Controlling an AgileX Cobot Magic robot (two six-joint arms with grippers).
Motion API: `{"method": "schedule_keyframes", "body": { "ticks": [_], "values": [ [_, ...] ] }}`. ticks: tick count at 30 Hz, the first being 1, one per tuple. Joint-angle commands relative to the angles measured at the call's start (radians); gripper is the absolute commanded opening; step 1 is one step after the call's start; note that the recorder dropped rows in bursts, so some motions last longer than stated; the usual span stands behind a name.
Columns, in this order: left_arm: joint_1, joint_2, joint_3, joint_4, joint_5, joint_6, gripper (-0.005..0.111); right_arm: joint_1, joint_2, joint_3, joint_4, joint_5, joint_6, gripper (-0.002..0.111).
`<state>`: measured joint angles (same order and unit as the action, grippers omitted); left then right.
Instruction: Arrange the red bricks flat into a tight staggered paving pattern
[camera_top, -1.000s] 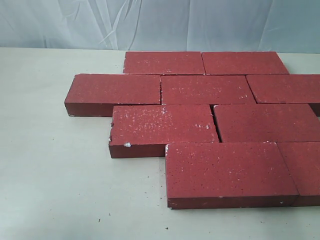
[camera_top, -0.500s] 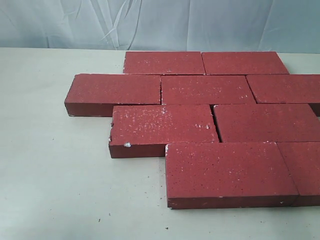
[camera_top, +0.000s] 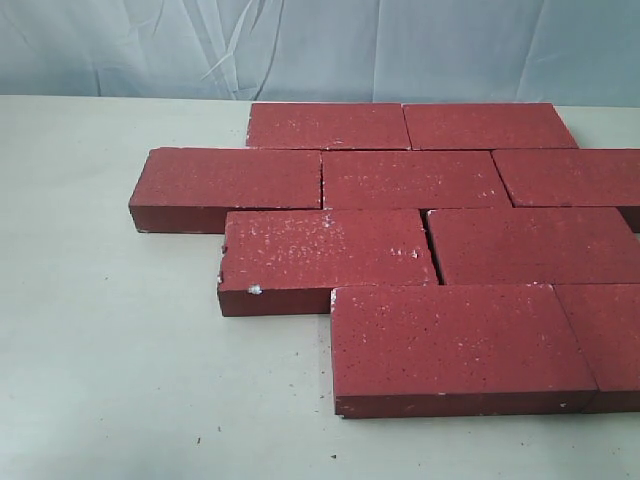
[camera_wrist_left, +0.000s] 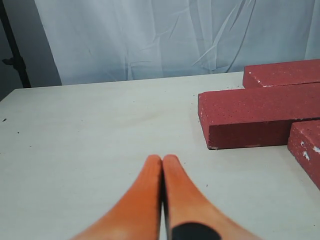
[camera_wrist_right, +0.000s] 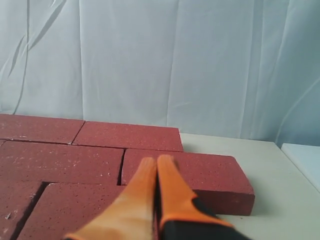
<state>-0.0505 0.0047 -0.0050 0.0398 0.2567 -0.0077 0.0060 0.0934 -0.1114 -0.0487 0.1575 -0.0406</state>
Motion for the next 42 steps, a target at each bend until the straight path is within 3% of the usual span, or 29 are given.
{"method": "schedule_keyframes", "body": {
  "ticks": [1, 10, 18, 42],
  "values": [
    [0.0, -0.005, 0.005, 0.005, -0.01, -0.009, 0.0, -0.006, -0.047, 0.006, -0.009, 0.084, 0.018, -0.001],
    [0.0, -0.005, 0.005, 0.005, -0.01, -0.009, 0.0, -0.006, -0.093, 0.111, 0.003, 0.034, 0.018, -0.001],
    [0.0, -0.005, 0.005, 0.005, -0.01, -0.009, 0.0, -0.006, -0.093, 0.111, 0.007, 0.131, 0.018, -0.001],
    [0.0, -0.005, 0.005, 0.005, -0.01, -0.009, 0.0, -0.006, -0.093, 0.111, 0.007, 0.146, 0.018, -0.001]
  ]
}}
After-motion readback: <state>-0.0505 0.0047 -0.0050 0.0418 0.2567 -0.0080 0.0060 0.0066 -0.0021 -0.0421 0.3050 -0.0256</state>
